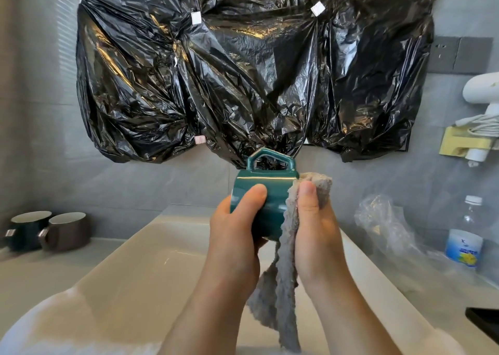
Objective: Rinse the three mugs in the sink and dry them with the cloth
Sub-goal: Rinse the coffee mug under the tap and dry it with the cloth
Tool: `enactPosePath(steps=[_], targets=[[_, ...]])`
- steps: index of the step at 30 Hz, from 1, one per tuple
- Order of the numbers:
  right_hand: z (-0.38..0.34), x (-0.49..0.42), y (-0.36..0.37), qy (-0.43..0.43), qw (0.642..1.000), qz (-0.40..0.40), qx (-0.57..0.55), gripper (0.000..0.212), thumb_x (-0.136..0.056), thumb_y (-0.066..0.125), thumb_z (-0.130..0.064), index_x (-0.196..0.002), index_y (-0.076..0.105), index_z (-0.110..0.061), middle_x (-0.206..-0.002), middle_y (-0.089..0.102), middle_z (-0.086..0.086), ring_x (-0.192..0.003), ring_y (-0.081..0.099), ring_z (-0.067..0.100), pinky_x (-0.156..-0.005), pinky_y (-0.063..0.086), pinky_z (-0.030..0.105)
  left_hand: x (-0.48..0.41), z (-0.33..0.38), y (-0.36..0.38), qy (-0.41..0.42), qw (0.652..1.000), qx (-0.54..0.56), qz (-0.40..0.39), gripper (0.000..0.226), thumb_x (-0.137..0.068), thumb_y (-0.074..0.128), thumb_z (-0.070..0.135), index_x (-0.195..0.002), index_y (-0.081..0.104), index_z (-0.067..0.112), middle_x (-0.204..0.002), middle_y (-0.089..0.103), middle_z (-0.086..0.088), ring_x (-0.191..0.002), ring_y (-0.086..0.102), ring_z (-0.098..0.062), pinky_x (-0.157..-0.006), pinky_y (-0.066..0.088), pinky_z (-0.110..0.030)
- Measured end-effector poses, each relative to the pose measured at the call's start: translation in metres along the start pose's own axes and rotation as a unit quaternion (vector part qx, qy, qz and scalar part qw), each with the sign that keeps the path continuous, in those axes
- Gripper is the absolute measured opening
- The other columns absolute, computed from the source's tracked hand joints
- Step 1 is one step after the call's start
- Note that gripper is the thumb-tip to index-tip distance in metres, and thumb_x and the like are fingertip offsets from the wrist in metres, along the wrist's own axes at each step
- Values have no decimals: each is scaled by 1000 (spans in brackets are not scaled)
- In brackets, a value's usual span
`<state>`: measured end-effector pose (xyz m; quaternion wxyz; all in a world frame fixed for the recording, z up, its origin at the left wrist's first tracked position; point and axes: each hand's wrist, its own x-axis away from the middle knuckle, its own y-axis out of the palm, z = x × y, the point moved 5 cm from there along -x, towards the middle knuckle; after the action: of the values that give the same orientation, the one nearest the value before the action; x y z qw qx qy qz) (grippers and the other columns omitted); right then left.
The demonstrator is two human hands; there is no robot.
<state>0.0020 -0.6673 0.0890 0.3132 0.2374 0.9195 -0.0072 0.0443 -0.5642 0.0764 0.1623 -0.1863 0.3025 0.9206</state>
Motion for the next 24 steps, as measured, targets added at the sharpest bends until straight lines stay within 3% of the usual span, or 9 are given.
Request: enactPosePath(steps=[3,7,9,11,14,17,20,22,24], targets=[[-6,-6,-15,36,997,31,-59,50,-77,51,-70,-95,70,-27,-86,78,-1,-79,76,20,-62,61,32,3,-1,8,18,998,-26,-52,42,-66,71,40,-100,77,16,-95,76,-11,-84,69,-24,-69,56,-32],[-11,-6,-20,57,996,-13,-73,43,-97,42,-60,-89,62,-23,-55,67,-22,-47,63,-9,-38,43,7,3,-1,9,27,999,-1,-44,38,-66,71,40,-97,78,19,-95,75,-12,-87,69,-25,-73,57,-36],[-11,-4,-10,34,996,-36,-68,44,-89,48,-63,-93,63,-22,-76,76,-8,-62,70,-2,-51,52,12,2,-1,7,15,1000,19,-16,45,-64,72,42,-100,78,16,-98,76,-12,-89,69,-26,-75,56,-37],[-11,-1,-2,-14,998,-56,-25,49,-83,56,-73,-101,62,-28,-102,72,9,-90,72,16,-79,60,34,1,-3,4,-22,998,56,12,59,-62,74,45,-110,76,9,-108,76,-17,-96,71,-29,-82,55,-40],[-10,0,1,-74,990,-108,60,54,-71,61,-72,-116,56,-43,-124,61,6,-114,62,15,-102,49,45,1,-3,4,-84,989,118,2,51,-70,73,43,-106,79,8,-106,76,-16,-95,73,-29,-85,60,-40],[-6,-3,-2,-93,983,-149,49,64,-68,74,-63,-127,56,-44,-128,63,-2,-117,63,12,-99,50,38,-3,1,-2,-121,978,170,-7,49,-68,69,46,-101,80,13,-101,77,-12,-84,75,-26,-74,62,-42],[-2,-11,-14,-93,989,-115,-30,37,-68,76,-54,-104,66,-49,-110,74,-8,-105,70,9,-84,54,26,-4,3,-3,-151,971,184,-31,53,-60,73,42,-103,80,12,-100,77,-13,-77,75,-27,-61,62,-44],[-1,-14,-18,-78,988,-112,-74,37,-66,80,-59,-99,68,-46,-106,76,-7,-102,71,12,-81,56,27,-2,2,2,-158,971,172,-53,53,-55,76,41,-101,81,14,-98,77,-12,-75,75,-26,-62,61,-45],[1,-16,-20,-61,986,-113,-106,54,-56,85,-68,-100,68,-41,-106,76,-1,-103,72,19,-83,58,36,1,1,5,-162,973,152,-69,51,-51,77,41,-94,82,15,-92,77,-11,-71,73,-25,-61,61,-43]])
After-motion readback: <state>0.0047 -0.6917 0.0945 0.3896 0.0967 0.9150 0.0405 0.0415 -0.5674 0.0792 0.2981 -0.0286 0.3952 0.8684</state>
